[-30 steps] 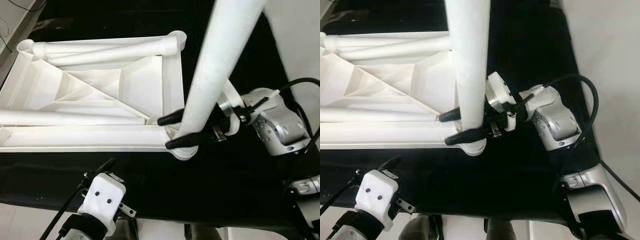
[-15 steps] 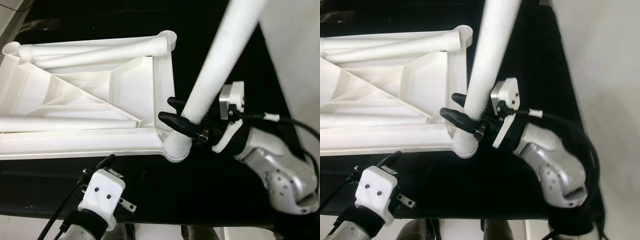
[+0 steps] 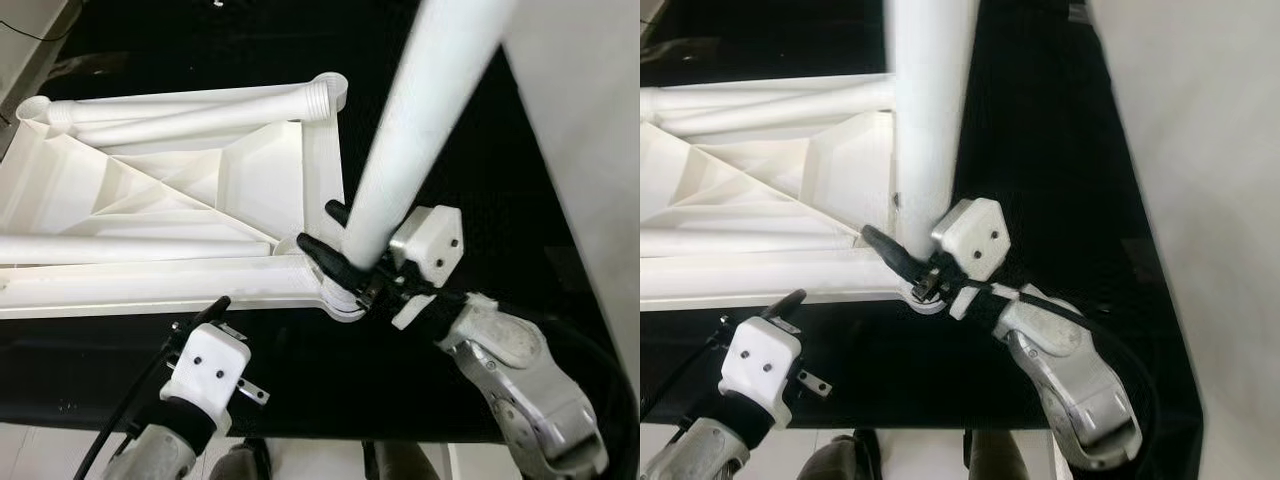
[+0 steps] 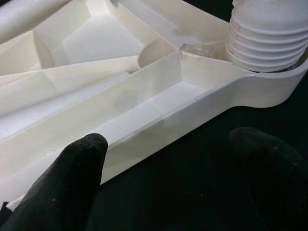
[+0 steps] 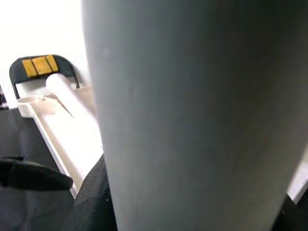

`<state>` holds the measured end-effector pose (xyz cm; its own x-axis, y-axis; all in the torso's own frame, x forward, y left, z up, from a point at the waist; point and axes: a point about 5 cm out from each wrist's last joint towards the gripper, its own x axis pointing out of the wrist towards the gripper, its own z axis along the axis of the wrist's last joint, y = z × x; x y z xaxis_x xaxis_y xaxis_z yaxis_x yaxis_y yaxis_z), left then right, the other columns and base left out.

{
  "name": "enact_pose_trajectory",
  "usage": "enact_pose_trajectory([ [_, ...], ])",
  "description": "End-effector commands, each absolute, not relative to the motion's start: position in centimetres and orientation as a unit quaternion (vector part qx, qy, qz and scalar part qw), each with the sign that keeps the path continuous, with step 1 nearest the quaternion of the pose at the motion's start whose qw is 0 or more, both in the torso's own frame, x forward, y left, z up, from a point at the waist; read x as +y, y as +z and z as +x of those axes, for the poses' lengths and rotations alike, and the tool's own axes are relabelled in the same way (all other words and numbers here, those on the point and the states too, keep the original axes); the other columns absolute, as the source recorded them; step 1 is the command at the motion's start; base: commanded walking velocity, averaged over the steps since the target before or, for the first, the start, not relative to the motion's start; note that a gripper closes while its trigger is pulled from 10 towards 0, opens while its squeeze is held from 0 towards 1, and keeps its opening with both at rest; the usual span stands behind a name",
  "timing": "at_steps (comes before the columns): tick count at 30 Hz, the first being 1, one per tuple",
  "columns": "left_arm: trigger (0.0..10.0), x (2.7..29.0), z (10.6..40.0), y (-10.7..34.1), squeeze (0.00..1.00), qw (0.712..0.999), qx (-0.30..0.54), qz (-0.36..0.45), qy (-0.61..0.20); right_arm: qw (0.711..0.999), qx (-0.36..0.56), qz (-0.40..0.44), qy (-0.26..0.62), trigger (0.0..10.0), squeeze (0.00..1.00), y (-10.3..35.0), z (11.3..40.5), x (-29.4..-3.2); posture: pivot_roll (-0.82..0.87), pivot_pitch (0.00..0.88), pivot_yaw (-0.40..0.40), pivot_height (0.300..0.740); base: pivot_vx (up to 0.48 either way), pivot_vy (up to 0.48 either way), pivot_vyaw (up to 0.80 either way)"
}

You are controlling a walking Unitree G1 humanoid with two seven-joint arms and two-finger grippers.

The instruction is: Building children table

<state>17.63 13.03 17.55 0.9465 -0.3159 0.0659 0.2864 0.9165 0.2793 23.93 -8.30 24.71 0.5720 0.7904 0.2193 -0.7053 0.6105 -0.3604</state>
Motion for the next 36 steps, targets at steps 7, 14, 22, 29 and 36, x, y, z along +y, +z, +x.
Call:
enact_pose_trajectory([
  [7, 10.0, 13.4, 18.0, 17.0, 0.00, 0.976, -0.050, 0.149, -0.151, 0.856, -0.095, -0.133, 0.490, 10.0, 0.00, 22.4, 23.9, -7.3, 0.01, 0.295, 0.041, 0.740, 0.000, 0.000, 0.00],
  [14, 10.0, 13.4, 18.1, 16.9, 0.00, 0.976, -0.055, 0.149, -0.148, 0.853, -0.071, -0.122, 0.502, 10.0, 0.00, 22.6, 24.9, -7.6, 0.01, 0.294, 0.030, 0.740, 0.000, 0.000, 0.00],
  [22, 10.0, 13.2, 18.1, 17.0, 0.00, 0.977, -0.061, 0.145, -0.145, 0.791, -0.033, -0.149, 0.593, 10.0, 0.00, 23.3, 25.2, -8.8, 0.01, 0.302, 0.019, 0.740, 0.000, 0.000, 0.00],
  [29, 10.0, 11.8, 16.6, 17.2, 0.00, 0.961, -0.043, 0.142, -0.233, 0.779, -0.028, -0.124, 0.614, 10.0, 0.00, 23.1, 25.8, -9.9, 0.01, 0.309, 0.022, 0.740, 0.000, 0.000, 0.00],
  [36, 10.0, 9.3, 11.8, 16.4, 0.00, 0.921, 0.034, 0.077, -0.380, 0.780, -0.036, -0.034, 0.623, 10.0, 0.00, 23.1, 26.8, -9.8, 0.02, 0.325, 0.033, 0.740, 0.000, 0.000, 0.00],
])
